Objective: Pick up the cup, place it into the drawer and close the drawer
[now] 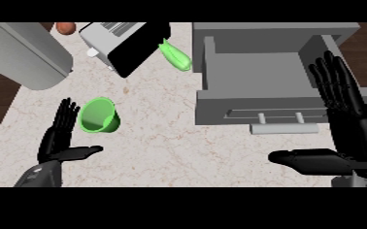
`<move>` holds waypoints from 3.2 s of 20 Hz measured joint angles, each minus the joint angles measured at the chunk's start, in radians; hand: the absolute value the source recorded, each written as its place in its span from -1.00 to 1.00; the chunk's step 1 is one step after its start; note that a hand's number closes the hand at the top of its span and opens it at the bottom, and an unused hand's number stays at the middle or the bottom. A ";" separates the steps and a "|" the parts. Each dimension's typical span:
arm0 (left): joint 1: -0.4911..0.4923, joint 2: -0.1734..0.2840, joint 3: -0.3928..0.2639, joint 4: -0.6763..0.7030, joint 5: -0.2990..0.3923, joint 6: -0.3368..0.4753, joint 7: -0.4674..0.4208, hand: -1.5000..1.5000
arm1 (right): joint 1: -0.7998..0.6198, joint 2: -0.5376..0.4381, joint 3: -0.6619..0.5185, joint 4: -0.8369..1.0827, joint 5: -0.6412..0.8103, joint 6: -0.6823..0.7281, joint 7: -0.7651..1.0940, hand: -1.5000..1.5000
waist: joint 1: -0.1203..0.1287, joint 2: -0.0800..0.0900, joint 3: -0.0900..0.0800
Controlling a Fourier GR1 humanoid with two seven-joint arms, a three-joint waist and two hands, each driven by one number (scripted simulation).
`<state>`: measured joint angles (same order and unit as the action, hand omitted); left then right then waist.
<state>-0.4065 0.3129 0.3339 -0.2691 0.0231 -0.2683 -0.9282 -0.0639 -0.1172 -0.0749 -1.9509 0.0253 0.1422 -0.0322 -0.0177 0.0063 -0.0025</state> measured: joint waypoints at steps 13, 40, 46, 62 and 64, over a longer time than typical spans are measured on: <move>-0.058 -0.018 -0.001 0.088 -0.021 0.018 -0.049 -1.00 | -0.015 -0.011 -0.012 -0.022 -0.024 0.017 0.030 -1.00 | -0.009 0.004 -0.002; -0.104 -0.102 -0.003 -0.001 0.044 -0.201 0.008 1.00 | -0.024 -0.035 -0.044 0.022 -0.049 0.047 0.020 -1.00 | -0.011 0.005 -0.002; -0.080 -0.108 0.049 -0.029 0.093 -0.133 -0.044 1.00 | -0.026 -0.036 -0.045 0.018 -0.042 0.044 0.020 -1.00 | -0.004 0.003 -0.001; -0.158 -0.179 -0.017 -0.332 0.124 -0.071 0.028 1.00 | 0.015 -0.032 -0.064 0.020 -0.035 0.040 0.001 -1.00 | 0.022 -0.012 0.003; -0.162 -0.204 -0.043 -0.421 0.124 -0.040 0.072 1.00 | 0.008 -0.045 -0.086 0.034 -0.049 0.046 0.000 -1.00 | 0.026 -0.013 0.004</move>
<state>-0.5680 0.1093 0.2911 -0.6897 0.1474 -0.3086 -0.8566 -0.0558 -0.1617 -0.1611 -1.9173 -0.0239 0.1886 -0.0319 0.0087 -0.0069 0.0012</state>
